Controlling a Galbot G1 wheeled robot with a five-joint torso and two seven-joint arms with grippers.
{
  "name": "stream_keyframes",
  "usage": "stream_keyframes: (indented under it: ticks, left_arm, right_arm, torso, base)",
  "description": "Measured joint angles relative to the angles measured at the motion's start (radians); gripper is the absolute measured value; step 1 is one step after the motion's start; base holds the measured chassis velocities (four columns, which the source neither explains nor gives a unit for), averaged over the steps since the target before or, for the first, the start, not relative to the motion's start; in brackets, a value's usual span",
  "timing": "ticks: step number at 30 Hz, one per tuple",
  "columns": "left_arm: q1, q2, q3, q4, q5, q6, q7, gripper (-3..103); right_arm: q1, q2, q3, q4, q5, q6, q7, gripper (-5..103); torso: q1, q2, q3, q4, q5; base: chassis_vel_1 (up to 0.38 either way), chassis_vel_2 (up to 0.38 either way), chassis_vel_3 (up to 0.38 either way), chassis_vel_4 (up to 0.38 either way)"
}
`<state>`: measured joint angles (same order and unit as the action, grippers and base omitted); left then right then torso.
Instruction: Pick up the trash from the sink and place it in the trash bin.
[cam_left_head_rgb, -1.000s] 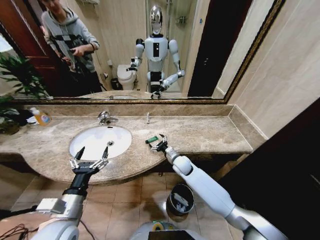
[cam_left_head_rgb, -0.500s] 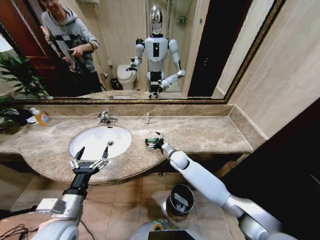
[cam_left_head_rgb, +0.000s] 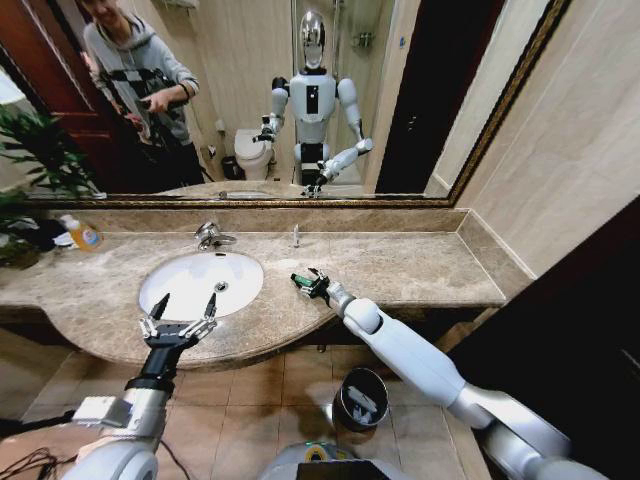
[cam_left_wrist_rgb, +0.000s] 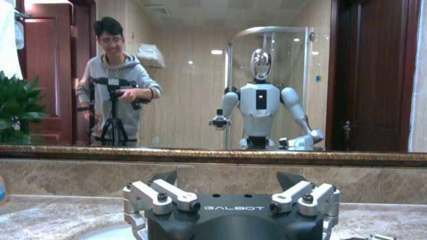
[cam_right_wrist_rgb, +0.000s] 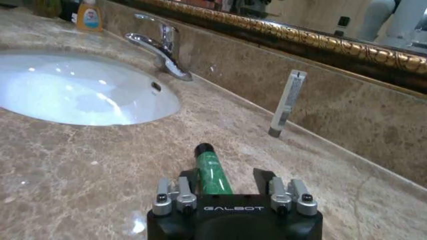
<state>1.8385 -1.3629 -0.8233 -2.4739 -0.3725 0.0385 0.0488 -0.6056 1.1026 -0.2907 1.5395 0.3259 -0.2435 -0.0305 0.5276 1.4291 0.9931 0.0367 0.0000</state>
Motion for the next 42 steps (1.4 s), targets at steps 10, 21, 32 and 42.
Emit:
stream_keyframes:
  ticks: [10, 21, 32, 42]
  left_arm:
    - [0.000, 0.000, 0.000, 0.000, 0.000, 0.000, 0.000, 100]
    - [0.000, 0.000, 0.000, 0.000, 0.000, 0.000, 0.000, 100]
    - [0.000, 0.000, 0.000, 0.000, 0.000, 0.000, 0.000, 100]
    - [0.000, 0.000, 0.000, 0.000, 0.000, 0.000, 0.000, 100]
  right_arm:
    - [-0.021, 0.002, 0.005, 0.004, 0.014, -0.008, -0.002, 33]
    - [-0.042, 0.000, 0.064, 0.033, 0.030, 0.000, 0.006, 10]
    - [-0.396, -0.127, 0.511, 0.228, 0.117, 0.257, -0.082, 10]
    - [-0.916, -0.072, 0.799, 0.282, 0.032, 0.554, -0.134, 10]
  torso:
    - [0.000, 0.000, 0.000, 0.0001, 0.0001]
    - [0.000, 0.000, 0.000, 0.0002, 0.0001]
    - [0.000, 0.000, 0.000, 0.0001, 0.0001]
    - [0.000, 0.000, 0.000, -0.0002, 0.0004]
  base:
    - [0.000, 0.000, 0.000, 0.000]
    - [0.000, 0.000, 0.000, 0.000]
    - [0.000, 0.000, 0.000, 0.000]
    - [0.000, 0.000, 0.000, 0.000]
